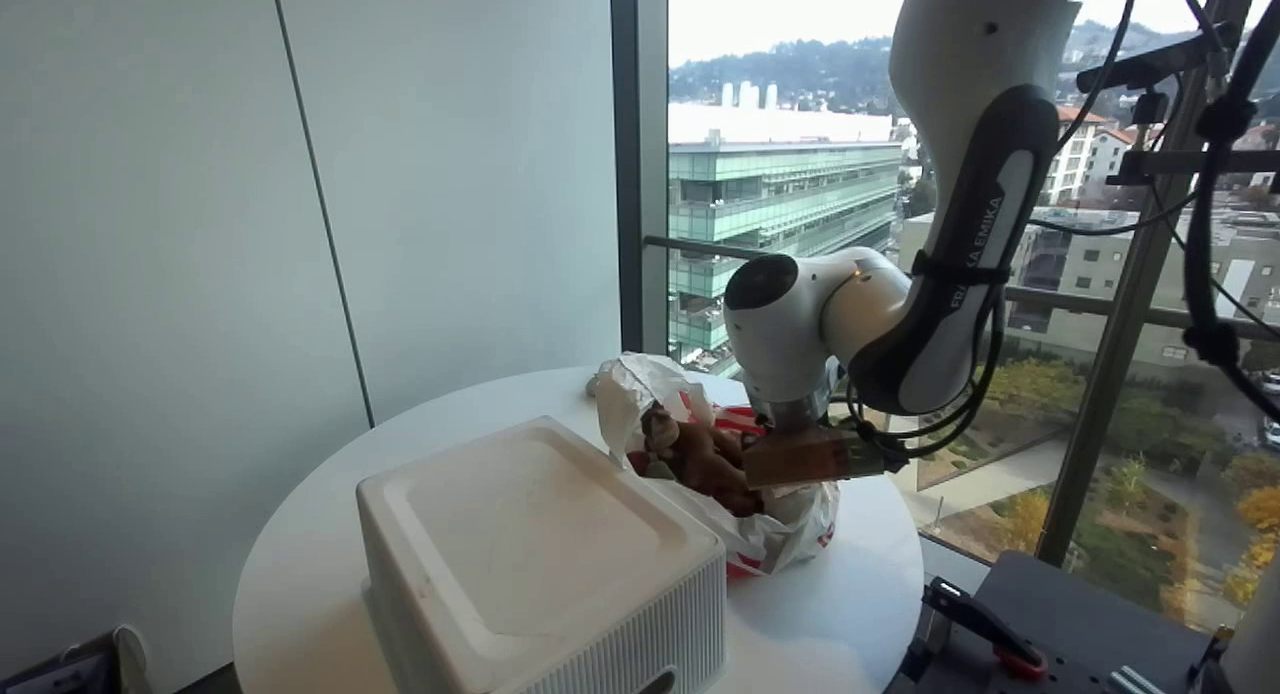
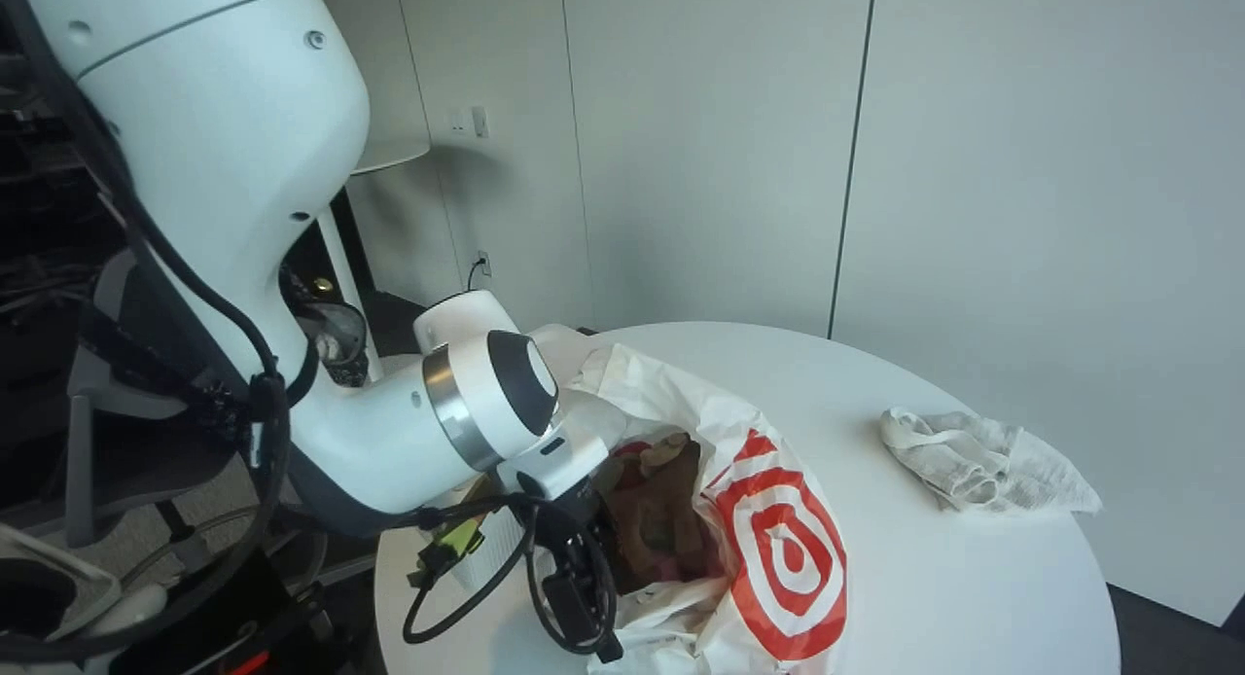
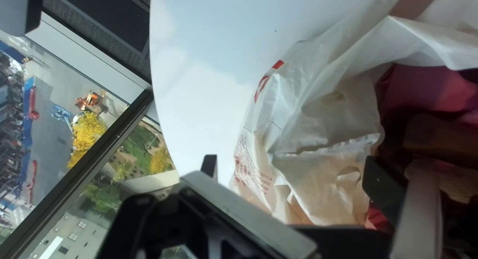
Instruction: Move all the objects from the basket into the plastic
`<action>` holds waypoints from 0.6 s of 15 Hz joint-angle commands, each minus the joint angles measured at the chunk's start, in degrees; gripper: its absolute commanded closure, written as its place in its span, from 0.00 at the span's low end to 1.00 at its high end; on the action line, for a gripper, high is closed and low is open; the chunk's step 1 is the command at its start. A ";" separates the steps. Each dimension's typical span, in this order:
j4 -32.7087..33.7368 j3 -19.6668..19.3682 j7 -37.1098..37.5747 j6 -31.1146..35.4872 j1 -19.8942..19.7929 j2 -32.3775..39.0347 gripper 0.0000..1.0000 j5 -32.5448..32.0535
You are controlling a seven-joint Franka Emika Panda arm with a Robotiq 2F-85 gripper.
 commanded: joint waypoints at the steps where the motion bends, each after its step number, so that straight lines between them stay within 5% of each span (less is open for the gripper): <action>1: 5.56 -0.84 5.47 4.74 -0.48 6.38 0.00 -4.84; 3: 7.25 -0.92 6.32 5.35 -0.53 9.33 0.04 -5.73; 4: 7.77 -0.87 6.34 5.59 -0.63 10.53 0.26 -5.68; 6: 8.41 -0.79 6.64 5.39 -0.30 11.99 0.31 -6.01; 9: 8.09 -0.86 6.29 3.71 0.63 11.26 0.55 -6.93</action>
